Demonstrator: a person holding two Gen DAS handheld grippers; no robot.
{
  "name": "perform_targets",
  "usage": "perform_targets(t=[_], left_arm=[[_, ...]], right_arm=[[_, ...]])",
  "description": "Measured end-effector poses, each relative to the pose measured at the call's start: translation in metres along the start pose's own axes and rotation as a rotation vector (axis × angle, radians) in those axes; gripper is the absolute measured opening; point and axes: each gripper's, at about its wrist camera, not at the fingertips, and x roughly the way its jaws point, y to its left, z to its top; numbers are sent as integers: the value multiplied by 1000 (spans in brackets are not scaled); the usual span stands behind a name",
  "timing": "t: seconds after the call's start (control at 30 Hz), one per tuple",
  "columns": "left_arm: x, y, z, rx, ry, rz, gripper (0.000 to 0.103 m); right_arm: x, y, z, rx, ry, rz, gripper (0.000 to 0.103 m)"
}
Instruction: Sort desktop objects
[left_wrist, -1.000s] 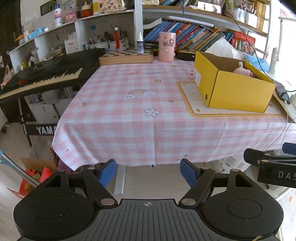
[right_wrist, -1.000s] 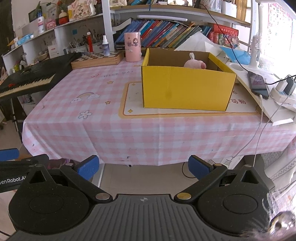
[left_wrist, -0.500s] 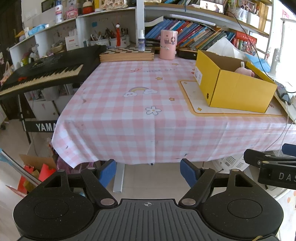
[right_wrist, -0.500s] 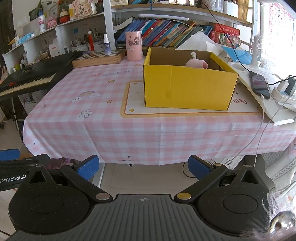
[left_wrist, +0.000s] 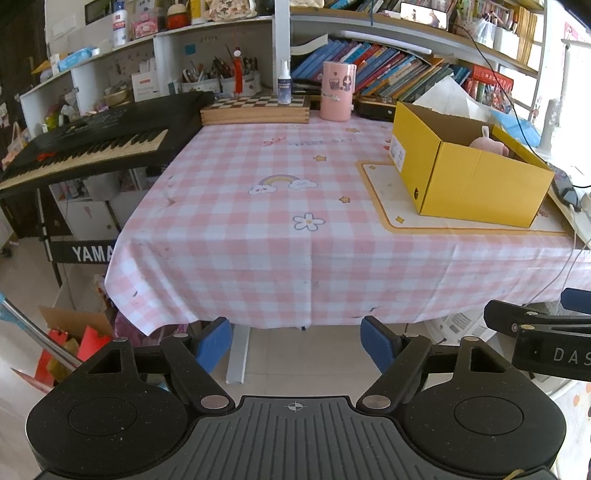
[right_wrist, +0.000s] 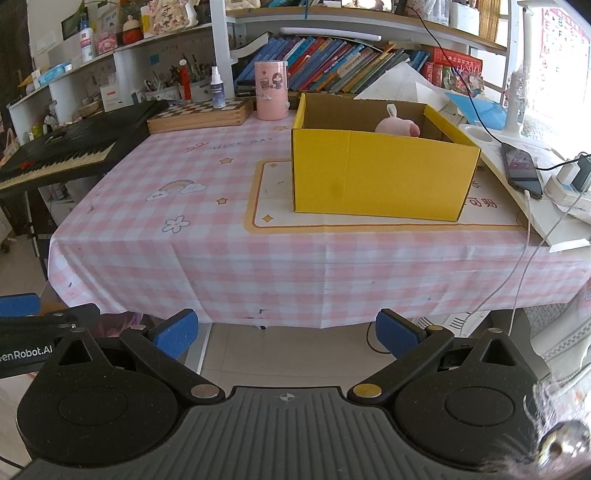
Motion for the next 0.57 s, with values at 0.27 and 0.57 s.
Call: perform_targets(t=[0.27,0.57], left_arm=[[-3,0,0,-2,-12,4,80],[-3,0,0,-5,-3,3,80]], right_arm=[[-1,0,0,1,-3,1,103],[-6,-3,0,12,-12,1,103]])
